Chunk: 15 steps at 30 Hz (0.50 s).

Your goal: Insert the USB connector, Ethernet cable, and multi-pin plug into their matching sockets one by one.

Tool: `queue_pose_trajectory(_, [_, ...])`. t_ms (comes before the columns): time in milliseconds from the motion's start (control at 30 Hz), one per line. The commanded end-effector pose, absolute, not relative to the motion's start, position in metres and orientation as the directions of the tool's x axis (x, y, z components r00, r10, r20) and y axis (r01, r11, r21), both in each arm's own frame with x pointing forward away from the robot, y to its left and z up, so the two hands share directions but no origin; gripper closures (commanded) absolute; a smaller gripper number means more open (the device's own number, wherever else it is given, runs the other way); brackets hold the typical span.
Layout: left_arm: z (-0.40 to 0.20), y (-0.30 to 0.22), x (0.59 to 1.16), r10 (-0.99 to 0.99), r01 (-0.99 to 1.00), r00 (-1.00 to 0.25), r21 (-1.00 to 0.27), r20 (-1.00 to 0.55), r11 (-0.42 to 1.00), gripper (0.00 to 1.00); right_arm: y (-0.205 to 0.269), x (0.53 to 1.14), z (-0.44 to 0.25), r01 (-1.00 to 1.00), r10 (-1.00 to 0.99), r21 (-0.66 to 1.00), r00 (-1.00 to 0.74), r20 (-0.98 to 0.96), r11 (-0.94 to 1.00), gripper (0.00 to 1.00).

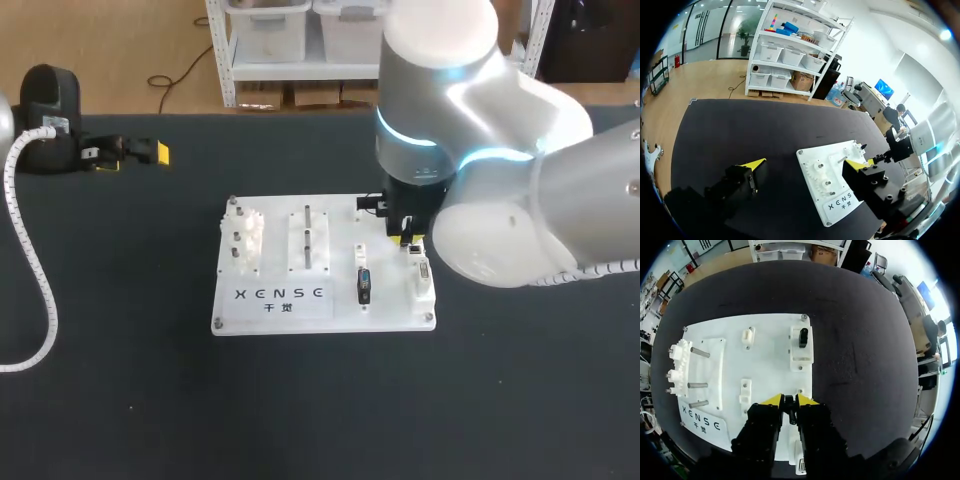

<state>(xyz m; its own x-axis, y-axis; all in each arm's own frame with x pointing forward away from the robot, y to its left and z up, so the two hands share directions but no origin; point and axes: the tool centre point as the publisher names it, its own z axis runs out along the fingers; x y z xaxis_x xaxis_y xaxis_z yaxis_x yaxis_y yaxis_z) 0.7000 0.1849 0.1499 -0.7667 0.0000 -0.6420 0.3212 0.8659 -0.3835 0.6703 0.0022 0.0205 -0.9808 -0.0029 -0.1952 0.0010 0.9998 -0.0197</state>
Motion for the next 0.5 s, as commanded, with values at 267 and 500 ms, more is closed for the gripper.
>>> queue_pose_trajectory(267, [0.15, 0.185, 0.7, 0.0, 0.321, -0.767, -0.384, -0.642, 0.866, 0.0, -0.008, 0.67, 0.029, 0.009, 0.009, 0.001, -0.976, -0.217, 1.0, 1.0])
queue_pose_trajectory(500, [0.15, 0.185, 0.7, 0.0, 0.321, -0.767, -0.384, -0.642, 0.866, 0.0, -0.008, 0.669, 0.038, 0.009, 0.012, 0.014, -0.974, -0.227, 1.0, 1.0])
